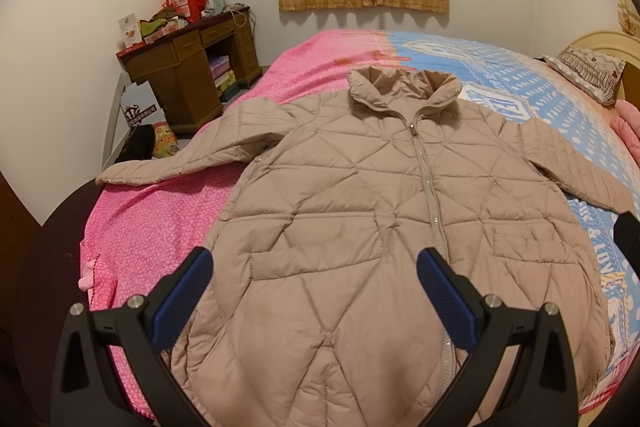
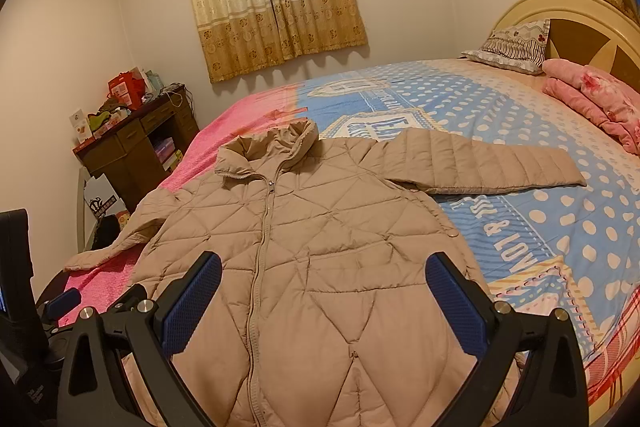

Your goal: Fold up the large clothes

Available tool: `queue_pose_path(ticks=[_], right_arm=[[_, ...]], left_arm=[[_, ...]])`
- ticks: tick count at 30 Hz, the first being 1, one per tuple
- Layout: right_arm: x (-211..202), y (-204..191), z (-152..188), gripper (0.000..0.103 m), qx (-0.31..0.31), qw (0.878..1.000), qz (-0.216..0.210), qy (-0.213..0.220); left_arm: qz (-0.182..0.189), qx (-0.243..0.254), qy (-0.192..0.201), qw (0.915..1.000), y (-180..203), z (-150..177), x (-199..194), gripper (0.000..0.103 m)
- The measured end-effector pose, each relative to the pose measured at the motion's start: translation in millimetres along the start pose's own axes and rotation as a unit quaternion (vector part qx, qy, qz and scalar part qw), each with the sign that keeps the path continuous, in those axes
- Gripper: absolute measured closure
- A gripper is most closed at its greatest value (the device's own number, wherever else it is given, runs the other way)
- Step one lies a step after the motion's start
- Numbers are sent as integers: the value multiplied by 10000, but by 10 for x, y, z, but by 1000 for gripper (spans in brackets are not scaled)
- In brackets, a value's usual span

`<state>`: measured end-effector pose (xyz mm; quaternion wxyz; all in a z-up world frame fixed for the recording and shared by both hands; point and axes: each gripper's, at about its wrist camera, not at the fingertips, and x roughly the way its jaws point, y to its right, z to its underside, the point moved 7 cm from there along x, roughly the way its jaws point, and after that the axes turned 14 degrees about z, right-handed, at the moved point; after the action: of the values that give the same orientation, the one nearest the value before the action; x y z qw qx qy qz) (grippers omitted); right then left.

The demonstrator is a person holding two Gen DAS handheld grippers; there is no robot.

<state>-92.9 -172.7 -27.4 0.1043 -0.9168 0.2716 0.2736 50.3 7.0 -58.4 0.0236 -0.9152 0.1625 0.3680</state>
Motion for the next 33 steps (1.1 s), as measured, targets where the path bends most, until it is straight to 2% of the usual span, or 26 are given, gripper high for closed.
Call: queue_pose_path(ticks=[33], right_arm=[[-22, -28, -9, 1, 1, 10000, -19, -20]], left_arm=[[8, -12, -6, 10000, -13, 12, -2, 0]])
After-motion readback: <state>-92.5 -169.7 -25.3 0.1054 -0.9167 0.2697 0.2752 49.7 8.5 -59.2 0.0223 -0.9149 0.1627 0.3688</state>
